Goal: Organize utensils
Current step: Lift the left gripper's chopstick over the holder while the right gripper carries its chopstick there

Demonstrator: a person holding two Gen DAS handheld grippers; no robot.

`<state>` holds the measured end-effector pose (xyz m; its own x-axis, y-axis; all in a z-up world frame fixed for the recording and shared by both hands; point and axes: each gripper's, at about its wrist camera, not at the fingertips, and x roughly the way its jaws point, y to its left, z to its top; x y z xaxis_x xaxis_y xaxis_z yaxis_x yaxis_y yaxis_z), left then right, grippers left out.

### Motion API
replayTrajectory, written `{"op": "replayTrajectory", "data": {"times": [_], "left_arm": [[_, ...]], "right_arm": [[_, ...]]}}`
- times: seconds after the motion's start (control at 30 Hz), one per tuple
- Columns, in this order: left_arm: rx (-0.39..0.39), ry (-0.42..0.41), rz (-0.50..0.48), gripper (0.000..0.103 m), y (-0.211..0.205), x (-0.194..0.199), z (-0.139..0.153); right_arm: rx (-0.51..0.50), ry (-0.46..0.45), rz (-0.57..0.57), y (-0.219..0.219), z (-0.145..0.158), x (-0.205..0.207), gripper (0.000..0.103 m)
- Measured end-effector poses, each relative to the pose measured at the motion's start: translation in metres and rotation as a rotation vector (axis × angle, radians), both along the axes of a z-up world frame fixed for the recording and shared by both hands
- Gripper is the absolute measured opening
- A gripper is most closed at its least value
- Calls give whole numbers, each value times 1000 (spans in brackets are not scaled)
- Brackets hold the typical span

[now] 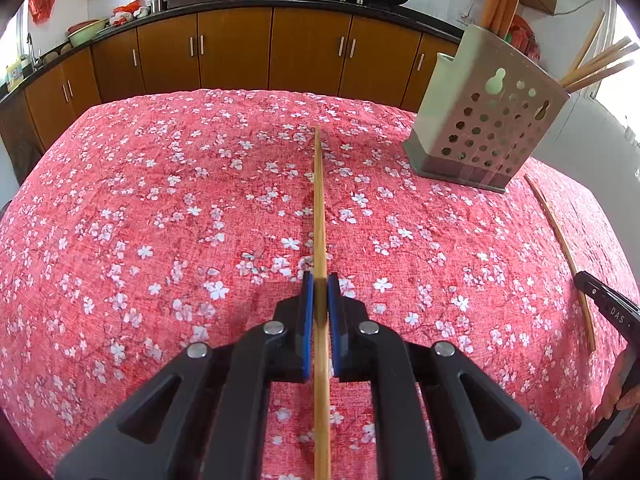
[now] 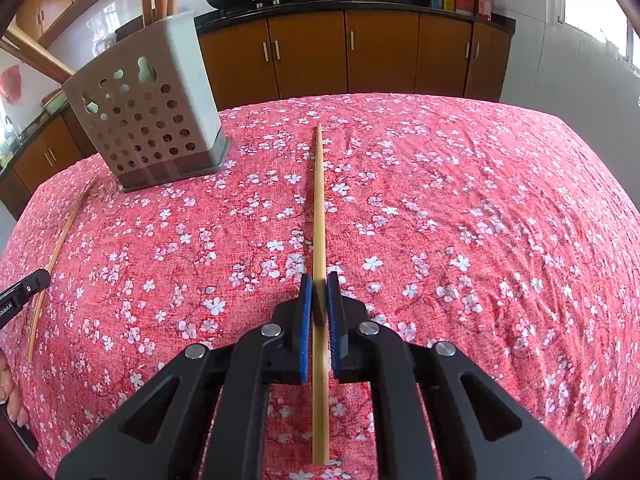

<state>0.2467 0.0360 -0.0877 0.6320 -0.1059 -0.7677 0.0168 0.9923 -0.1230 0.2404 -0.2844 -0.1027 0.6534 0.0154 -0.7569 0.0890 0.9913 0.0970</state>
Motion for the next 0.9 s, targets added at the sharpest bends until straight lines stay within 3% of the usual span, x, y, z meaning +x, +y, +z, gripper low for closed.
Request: {"op": "replayTrajectory", "data": {"times": [0.33,0.57,0.9], "left_arm": [[-4,1,2,10,0,1,-1],[-64,1,4,10,11,3,1],[21,2,-14,10,-1,-11,2]], "right_arm": [[0,0,-1,1,0,0,9],[4,0,-2,0,0,0,9],[21,1,-5,-2,2,-7,9]]}}
